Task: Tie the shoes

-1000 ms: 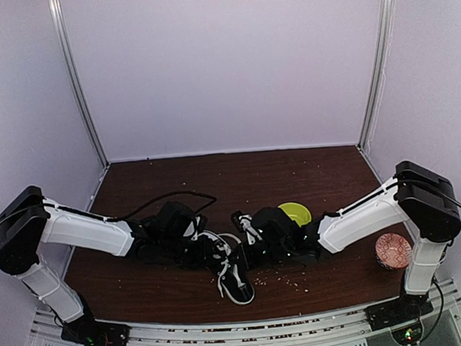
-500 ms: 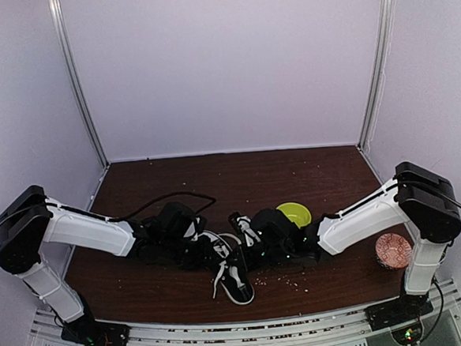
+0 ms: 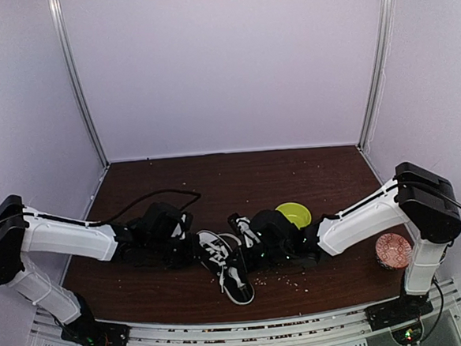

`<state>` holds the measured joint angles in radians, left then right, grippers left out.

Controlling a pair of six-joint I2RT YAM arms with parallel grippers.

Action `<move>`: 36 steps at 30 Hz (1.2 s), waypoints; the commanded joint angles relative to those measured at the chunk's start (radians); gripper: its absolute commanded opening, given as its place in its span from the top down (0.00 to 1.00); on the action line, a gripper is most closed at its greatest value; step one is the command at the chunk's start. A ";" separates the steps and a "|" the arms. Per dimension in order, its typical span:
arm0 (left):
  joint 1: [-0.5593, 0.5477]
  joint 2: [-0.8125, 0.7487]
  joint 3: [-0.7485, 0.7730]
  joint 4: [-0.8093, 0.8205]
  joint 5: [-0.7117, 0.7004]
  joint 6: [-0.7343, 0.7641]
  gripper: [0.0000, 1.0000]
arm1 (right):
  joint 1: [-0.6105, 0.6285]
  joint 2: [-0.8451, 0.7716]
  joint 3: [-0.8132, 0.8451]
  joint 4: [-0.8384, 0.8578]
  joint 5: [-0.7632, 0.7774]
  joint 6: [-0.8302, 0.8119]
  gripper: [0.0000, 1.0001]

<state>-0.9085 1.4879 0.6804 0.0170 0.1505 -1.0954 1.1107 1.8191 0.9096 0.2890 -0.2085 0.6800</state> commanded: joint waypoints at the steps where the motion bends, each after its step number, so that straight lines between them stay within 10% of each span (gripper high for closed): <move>1: 0.009 -0.051 -0.038 -0.037 -0.039 0.001 1.00 | 0.010 -0.003 -0.012 -0.002 0.004 0.000 1.00; 25: 0.194 -0.309 -0.073 -0.398 -0.111 0.362 1.00 | 0.011 -0.020 -0.007 0.001 -0.030 -0.028 0.99; 30: 0.194 -0.221 -0.051 -0.345 -0.018 0.389 1.00 | 0.008 -0.132 0.006 -0.122 0.025 -0.121 0.56; 36: 0.193 -0.034 0.016 -0.259 0.033 0.437 1.00 | -0.040 -0.211 0.046 -0.317 0.184 -0.167 0.46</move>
<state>-0.7208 1.3590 0.6308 -0.3286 0.1295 -0.7223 1.1103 1.6428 0.9157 0.1154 -0.1528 0.5545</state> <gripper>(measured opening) 0.009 0.532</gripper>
